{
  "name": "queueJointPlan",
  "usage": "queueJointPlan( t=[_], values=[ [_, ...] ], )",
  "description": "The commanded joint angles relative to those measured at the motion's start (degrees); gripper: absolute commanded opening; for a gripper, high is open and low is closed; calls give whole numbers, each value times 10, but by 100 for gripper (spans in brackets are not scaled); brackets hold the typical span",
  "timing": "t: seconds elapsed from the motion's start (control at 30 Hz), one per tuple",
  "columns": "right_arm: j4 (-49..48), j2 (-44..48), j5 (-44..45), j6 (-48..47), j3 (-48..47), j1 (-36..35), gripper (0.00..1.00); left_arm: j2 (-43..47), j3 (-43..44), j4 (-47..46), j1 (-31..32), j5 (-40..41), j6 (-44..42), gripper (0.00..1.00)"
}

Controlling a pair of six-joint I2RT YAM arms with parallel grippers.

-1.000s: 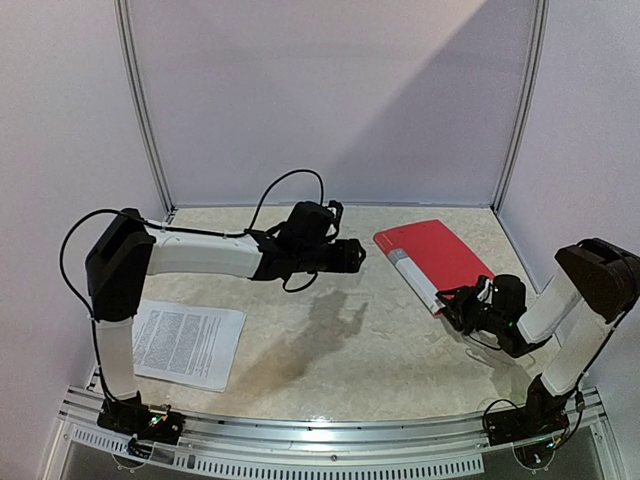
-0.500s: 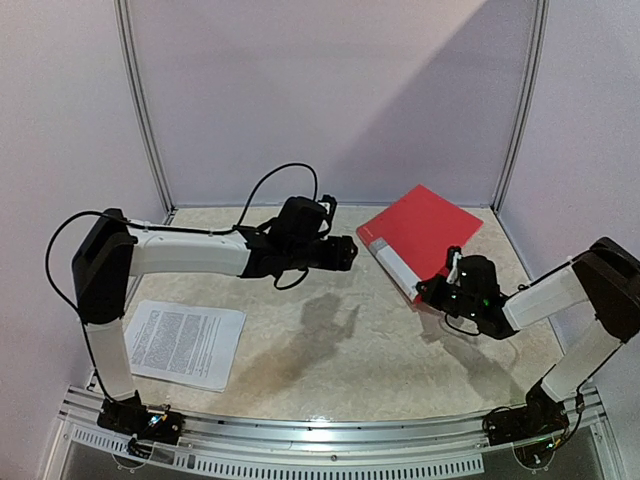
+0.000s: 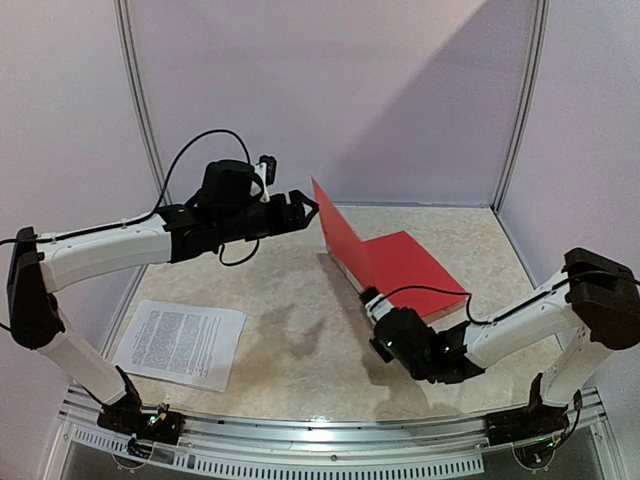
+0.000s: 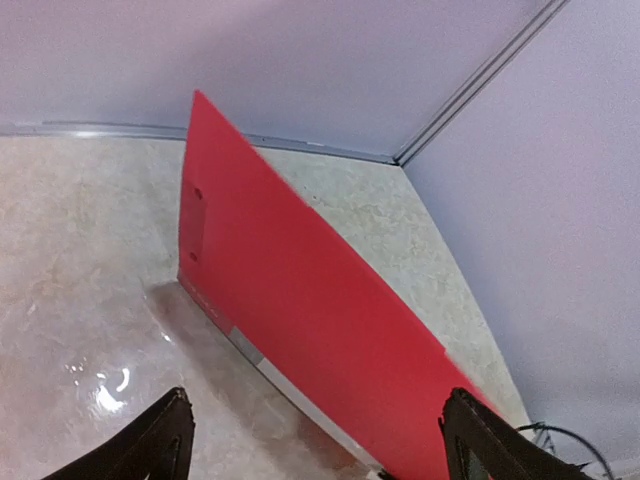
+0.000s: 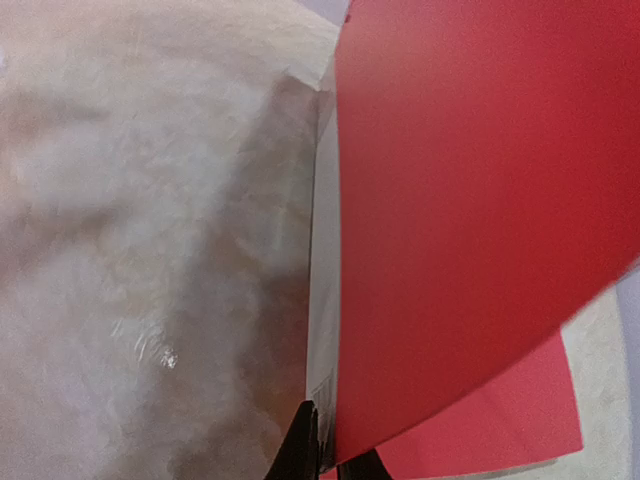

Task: Put the files into the folder
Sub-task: Open the folder at the center of the board.

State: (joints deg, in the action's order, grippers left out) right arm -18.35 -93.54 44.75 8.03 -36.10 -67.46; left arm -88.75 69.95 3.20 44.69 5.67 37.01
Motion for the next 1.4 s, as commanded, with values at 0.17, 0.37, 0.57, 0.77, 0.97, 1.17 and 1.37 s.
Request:
queueJointPlan(
  t=[0.17,0.37,0.57,0.77,0.97,1.17,1.37],
  values=[
    [-19,-146,174,-238,-59,-115,20,21,-97,13,-30,-86,162,87],
    [-1,-155,162,-218,-73,-122,24,3,-119,26,-41,-93,169,85],
    [26,-145,110,-203,-66,-123,29,-5,-131,39,-53,-68,146,68],
    [93,-52,-30,-182,-33,-122,43,-22,-141,11,-58,-91,108,27],
    [178,112,-218,-134,-10,-80,51,-32,-145,-4,-58,-121,76,1],
    [162,250,-368,-57,18,18,55,-25,-140,8,-57,-129,43,0],
    [181,274,-285,11,14,107,53,-17,-139,11,-57,-148,35,0]
  ],
)
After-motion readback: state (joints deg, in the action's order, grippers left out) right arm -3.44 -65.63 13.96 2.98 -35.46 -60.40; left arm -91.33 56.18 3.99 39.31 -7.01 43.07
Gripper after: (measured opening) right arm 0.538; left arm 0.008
